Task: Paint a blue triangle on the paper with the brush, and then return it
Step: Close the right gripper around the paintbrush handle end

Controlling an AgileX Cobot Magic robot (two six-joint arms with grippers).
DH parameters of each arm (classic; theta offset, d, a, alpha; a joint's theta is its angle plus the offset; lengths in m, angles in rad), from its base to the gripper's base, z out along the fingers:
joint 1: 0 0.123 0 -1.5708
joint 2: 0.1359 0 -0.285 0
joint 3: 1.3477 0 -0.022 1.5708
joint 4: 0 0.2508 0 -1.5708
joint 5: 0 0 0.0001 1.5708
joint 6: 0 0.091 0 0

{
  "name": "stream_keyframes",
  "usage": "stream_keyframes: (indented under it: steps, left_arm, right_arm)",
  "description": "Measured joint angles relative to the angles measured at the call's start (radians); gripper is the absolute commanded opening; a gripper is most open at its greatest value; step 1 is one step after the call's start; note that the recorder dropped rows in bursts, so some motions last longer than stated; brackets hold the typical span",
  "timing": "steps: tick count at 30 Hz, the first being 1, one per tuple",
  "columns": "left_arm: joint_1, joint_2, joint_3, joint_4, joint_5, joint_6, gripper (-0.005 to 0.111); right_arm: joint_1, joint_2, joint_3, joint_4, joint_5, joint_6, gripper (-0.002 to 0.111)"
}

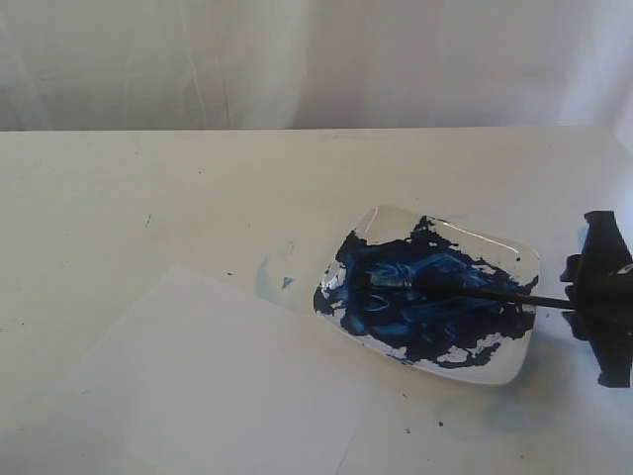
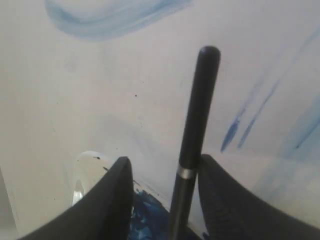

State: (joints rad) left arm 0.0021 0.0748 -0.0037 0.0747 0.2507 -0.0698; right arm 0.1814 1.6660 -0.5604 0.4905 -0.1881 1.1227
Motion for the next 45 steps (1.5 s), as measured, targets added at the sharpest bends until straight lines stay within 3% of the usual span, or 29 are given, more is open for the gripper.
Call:
stream_keyframes:
  steps: [39,45]
  left_arm:
    - [0.000,0.000,0.000,0.000,0.000,0.000,0.000]
    - [0.000,0.000,0.000,0.000,0.000,0.000,0.000]
  right_arm:
    - [0.009,0.071,-0.046,-0.006,-0.005,0.028,0.040]
    - [0.009,0.072,-0.046,-0.006,-0.007,0.029,0.024]
